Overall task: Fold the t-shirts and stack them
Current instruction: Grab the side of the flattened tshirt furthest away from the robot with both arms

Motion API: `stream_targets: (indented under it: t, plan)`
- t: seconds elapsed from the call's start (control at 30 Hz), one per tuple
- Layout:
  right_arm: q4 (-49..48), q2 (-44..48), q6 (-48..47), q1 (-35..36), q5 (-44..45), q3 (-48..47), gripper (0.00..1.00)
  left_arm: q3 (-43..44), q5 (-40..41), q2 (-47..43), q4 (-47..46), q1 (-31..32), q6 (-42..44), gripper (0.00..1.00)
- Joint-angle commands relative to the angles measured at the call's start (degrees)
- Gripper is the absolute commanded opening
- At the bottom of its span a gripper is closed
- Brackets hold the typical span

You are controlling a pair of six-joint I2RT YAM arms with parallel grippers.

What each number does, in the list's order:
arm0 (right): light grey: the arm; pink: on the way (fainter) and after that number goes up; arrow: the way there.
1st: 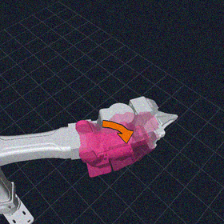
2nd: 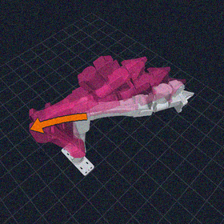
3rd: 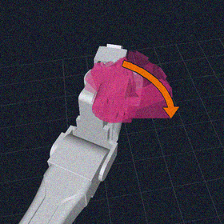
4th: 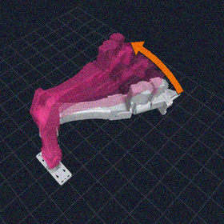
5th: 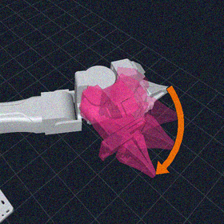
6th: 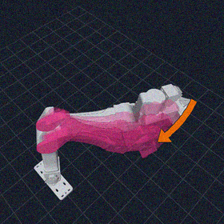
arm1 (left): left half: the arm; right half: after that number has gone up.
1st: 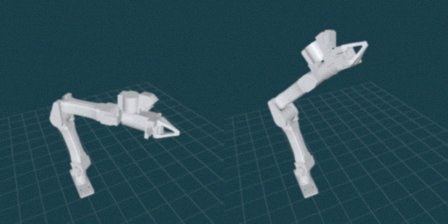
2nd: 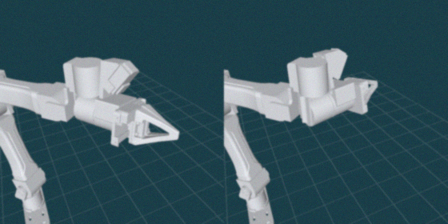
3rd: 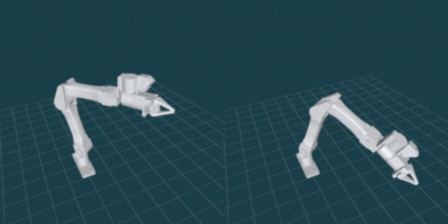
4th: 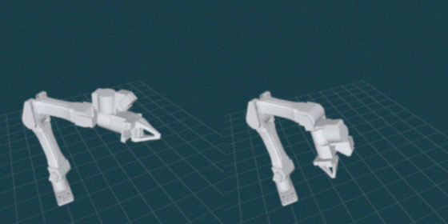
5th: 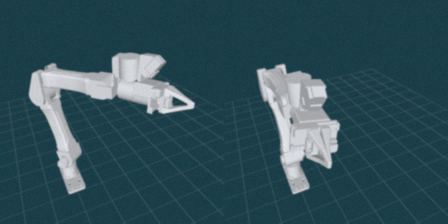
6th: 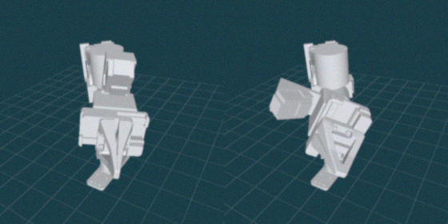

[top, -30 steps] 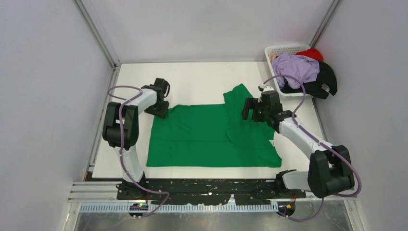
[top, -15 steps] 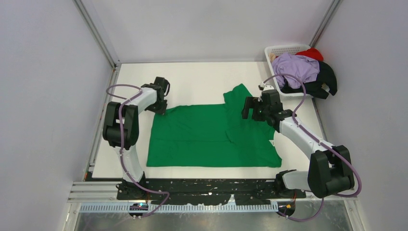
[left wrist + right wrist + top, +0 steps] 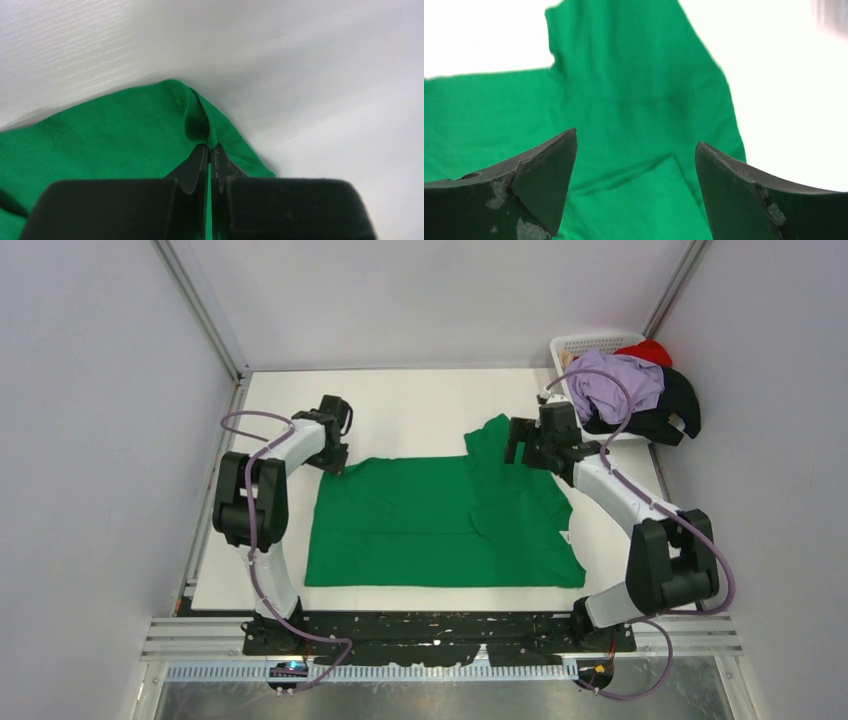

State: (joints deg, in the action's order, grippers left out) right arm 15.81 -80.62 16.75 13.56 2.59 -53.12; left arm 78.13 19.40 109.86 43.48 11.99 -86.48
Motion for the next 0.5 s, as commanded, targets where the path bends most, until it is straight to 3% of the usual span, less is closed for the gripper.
stream_targets:
  t: [0.0, 0.23, 0.47]
  plan:
    - [-1.2, -8.7, -1.6, -0.6, 3.6, -12.1, 0.96, 0.8, -1.2, -4.2, 0.1, 0.0, 2.5, 0.00]
    - [6.3, -33.9, -5.0, -0.7, 4.7, -41.3, 1.00, 0.5, -2.8, -5.6, -0.1, 0.0, 4.7, 0.00]
    - [15.6, -53.9, -1.9, -0.7, 3.9, -66.9, 0.90, 0.2, -3.0, -6.8, -0.1, -0.1, 6.1, 0.00]
